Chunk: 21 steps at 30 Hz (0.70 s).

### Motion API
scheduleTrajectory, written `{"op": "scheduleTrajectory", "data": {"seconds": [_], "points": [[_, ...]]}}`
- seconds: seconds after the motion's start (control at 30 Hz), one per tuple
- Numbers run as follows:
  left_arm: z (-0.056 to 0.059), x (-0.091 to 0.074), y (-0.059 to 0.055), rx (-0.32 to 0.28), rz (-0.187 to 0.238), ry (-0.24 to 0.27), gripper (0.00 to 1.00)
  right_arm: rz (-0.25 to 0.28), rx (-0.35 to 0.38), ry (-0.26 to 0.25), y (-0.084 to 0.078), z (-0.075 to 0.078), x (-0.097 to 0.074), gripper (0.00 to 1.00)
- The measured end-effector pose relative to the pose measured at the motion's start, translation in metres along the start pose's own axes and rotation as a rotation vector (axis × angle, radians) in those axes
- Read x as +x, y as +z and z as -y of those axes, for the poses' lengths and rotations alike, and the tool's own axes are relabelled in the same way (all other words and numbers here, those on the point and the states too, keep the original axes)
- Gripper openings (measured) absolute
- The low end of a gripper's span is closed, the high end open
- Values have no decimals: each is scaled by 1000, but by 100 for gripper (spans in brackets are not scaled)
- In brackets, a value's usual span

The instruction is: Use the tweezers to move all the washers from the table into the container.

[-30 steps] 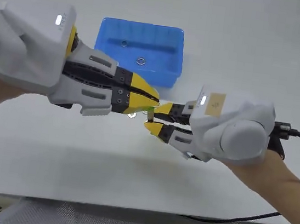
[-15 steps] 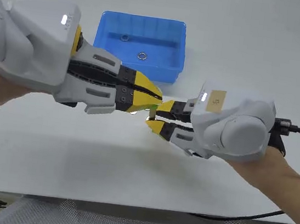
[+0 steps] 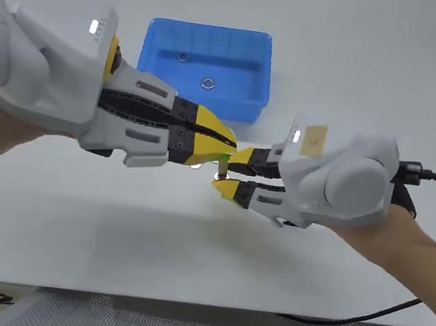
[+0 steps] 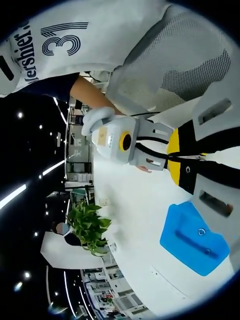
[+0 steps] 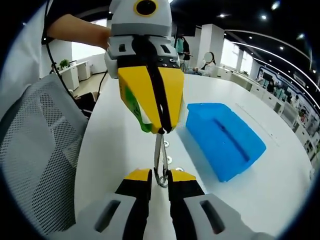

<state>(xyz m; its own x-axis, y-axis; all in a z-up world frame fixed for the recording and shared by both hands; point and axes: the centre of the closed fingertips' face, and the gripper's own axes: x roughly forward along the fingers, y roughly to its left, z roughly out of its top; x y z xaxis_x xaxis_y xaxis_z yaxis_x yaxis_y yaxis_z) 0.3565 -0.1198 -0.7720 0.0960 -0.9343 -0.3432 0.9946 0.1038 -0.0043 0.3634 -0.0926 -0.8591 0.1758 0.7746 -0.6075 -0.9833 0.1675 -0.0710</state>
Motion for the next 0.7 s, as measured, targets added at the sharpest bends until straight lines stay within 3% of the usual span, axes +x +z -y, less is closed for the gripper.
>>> {"op": "scheduleTrajectory", "data": {"seconds": [0.13,0.33,0.57,0.7], "points": [[-5,1,1,-14,-1,0,5,5,1,53,1,1,0,12],[-7,3,1,-25,-4,-4,5,9,4,83,0,1,0,10],[-8,3,1,-24,-14,-5,5,12,5,67,1,0,-1,10],[-5,1,8,-22,-8,-3,5,24,12,63,6,0,-5,10]]}}
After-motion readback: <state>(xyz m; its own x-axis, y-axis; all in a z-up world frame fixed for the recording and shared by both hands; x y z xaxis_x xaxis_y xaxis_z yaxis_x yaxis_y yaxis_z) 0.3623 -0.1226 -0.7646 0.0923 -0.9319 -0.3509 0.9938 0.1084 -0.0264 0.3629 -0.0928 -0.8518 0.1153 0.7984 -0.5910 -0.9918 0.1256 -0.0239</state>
